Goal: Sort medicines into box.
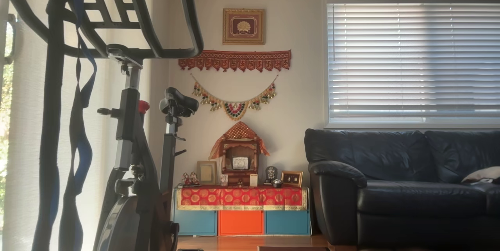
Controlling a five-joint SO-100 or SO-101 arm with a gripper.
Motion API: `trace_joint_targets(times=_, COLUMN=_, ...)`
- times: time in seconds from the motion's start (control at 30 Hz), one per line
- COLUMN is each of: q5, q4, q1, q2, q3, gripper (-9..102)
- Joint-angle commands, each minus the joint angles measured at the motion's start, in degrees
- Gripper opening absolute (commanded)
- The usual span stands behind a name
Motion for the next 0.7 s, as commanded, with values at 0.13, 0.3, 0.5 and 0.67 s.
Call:
trace_joint_targets(times=0.13, q5=-0.9, q4=-4.0, q1=0.2, q2=-0.8, q3=-0.4, gripper=20)
trace_joint_targets(times=0.3, q5=-3.0, q4=-6.9, q1=1.7, q2=-2.7, q3=-0.4, gripper=19)
trace_joint_targets(times=0.5, q5=-6.1, q4=-7.1, q1=2.8, q2=-3.2, q3=-0.5, gripper=20)
trace_joint_targets(times=0.67, q5=-6.4, q4=-6.9, q1=2.7, q2=-2.6, q3=-0.1, gripper=20)
